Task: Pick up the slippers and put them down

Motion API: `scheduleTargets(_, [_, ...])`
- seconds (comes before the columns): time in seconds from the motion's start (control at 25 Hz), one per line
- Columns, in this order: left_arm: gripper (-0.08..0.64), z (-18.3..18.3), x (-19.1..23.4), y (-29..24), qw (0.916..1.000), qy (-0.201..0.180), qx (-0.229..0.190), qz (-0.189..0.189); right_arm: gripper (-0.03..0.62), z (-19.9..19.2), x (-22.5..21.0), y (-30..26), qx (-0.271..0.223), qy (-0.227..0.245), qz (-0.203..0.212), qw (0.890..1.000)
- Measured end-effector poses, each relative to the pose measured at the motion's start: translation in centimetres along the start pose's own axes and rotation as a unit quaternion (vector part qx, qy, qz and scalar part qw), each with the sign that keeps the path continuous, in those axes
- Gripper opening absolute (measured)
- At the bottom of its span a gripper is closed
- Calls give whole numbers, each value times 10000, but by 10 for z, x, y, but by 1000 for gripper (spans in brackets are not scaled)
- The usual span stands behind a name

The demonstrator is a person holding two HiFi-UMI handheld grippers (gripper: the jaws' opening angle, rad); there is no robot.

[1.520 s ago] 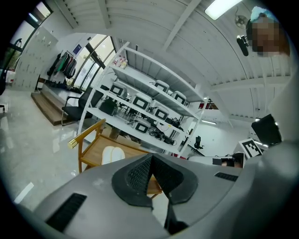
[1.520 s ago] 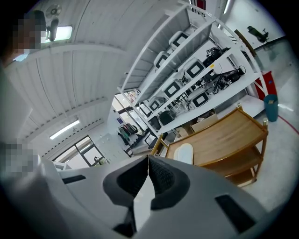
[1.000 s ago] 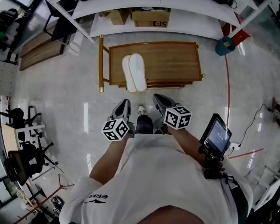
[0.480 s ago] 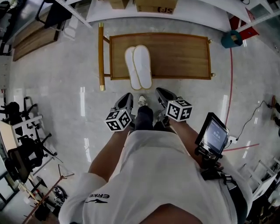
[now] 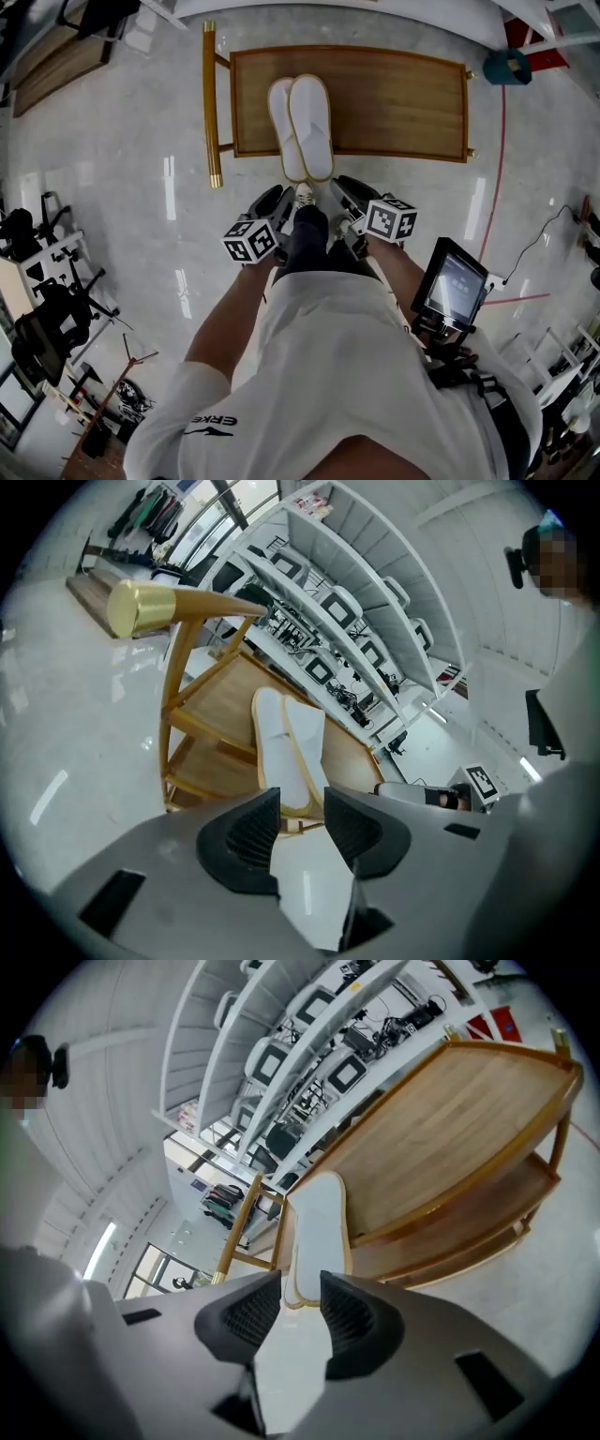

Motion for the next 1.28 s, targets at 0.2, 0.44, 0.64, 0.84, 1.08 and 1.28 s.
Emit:
scheduleTargets(0.2, [174,-10,18,-17,9989,201,353,-225,154,-5,-17,-14,29,-404,12,9992])
scheduleTargets(0.44, [243,-16,30,-41,9955,411,666,-539,186,-6,-41,-29,-9,-726,-57,9973])
scheduleTargets(0.64, [250,-6,30,-56,9916,556,659,-967,207,-4,-51,-40,-103,-981,89,9951])
scheduleTargets(0.84, [249,4,33,-73,9891,644,617,-1170,208,-5,-60,-55,-114,-1215,314,9920])
scheduleTargets(1.08, [218,12,33,-78,9901,545,612,-1141,200,-5,-60,-58,-56,-1285,318,9912])
scheduleTargets(1.28, [127,14,37,-78,9921,461,606,-993,121,-3,-57,-55,-113,-1175,208,9928])
Point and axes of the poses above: the fingertips, and each gripper's own axes: y backward along the fingers, x to its left, z out of its top, the point moved 7 cm from there along y, backward along the fingers, and after that the axes turned 14 degrees about z, right-handed, at the moved point
